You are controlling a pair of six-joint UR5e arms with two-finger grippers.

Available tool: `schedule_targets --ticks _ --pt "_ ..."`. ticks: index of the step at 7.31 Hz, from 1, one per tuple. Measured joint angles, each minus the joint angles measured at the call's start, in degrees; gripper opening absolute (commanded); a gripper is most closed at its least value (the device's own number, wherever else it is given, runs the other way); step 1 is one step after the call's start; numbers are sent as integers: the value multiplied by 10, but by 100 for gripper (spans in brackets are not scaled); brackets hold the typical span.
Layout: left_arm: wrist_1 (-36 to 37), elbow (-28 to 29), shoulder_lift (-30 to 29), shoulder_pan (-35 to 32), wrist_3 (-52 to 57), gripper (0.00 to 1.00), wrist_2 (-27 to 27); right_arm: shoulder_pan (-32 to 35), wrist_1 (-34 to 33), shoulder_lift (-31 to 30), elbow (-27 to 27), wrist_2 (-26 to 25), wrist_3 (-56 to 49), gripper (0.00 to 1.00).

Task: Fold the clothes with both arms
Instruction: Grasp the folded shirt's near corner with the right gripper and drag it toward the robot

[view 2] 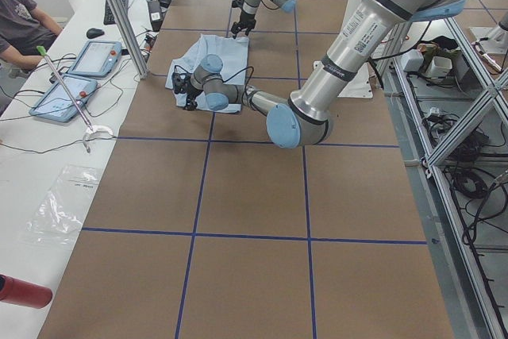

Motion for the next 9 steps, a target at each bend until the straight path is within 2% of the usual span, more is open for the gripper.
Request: schedule_targets --ticks 1,2,3,9 --pt "0 0 0 0 -2 82 1 -5 -3 -3 4 -2 14 68" --pt "0 -1 0 0 -4 82 1 -10 -4 -3 4 -3 25 25" --pt "0 -3 0 0 -4 82 2 -13 -5 -2 3 -4 37 0" --pt "0 -18 13 0 -5 84 6 -13 -6 -14 37 0 50 0"
